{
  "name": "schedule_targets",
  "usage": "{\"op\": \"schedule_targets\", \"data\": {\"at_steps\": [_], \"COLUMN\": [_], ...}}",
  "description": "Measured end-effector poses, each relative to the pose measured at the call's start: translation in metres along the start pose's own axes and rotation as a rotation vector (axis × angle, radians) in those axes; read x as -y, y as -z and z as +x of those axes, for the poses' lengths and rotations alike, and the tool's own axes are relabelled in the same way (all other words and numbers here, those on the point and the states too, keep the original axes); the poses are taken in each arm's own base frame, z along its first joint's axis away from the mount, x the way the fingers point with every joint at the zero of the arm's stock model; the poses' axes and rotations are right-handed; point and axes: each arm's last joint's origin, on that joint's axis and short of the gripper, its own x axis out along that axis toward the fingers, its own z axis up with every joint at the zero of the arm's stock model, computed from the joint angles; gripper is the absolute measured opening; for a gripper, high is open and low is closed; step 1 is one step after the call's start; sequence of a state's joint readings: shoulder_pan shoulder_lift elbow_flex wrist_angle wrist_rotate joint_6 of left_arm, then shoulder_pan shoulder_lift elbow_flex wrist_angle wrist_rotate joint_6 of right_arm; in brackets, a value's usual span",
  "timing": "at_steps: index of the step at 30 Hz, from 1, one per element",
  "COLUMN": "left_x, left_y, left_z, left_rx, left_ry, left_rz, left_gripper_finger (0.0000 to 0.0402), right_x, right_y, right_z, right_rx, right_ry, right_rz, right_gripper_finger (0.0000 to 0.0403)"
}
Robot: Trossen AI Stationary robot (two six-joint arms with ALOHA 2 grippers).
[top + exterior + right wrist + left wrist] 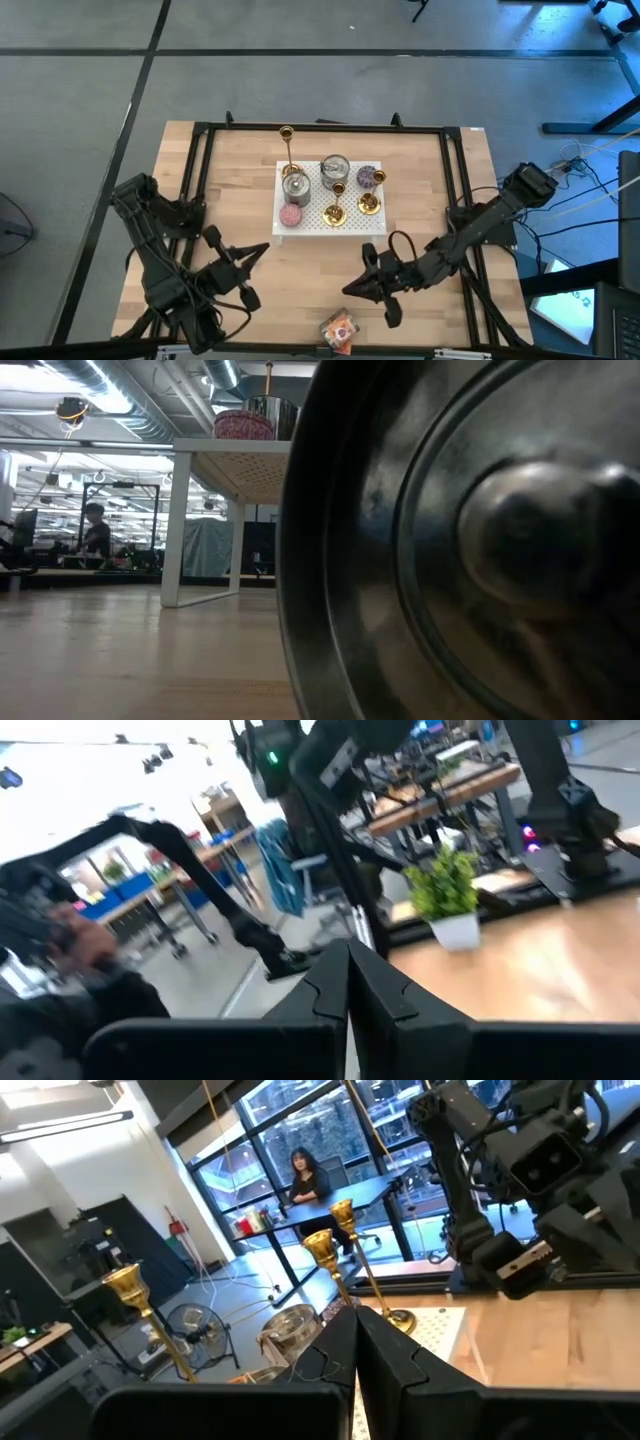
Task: Pick & Place candle stick holders
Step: Put the gold candle holder on the shelf
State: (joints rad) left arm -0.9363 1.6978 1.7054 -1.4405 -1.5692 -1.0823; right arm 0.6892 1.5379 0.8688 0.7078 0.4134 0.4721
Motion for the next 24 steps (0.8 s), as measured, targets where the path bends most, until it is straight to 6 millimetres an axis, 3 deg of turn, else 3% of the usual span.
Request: {"op": "schedule_targets", "data": {"at_steps": [14,24], "left_x": [-0.002,0.0], "left_y": [0.001,0.002], "left_z": [0.015,0.013], "left_rx": [-0.02,-0.055], "left_ry": [-0.045,-0.017], "left_rz": [0.005,-0.008], "left_gripper_finger": [0.0002,0.0002], "right_x": [-0.011,-0.009], "right_y": [-0.003,0.002], "right_z": [-0.004,-0.003], "right_rx": [0.041,-0.007], "right_ry": [-0.086,-0.062], "right_rz": [0.048,0.022], "right_gripper_finger": [0.0005,0.0005]}}
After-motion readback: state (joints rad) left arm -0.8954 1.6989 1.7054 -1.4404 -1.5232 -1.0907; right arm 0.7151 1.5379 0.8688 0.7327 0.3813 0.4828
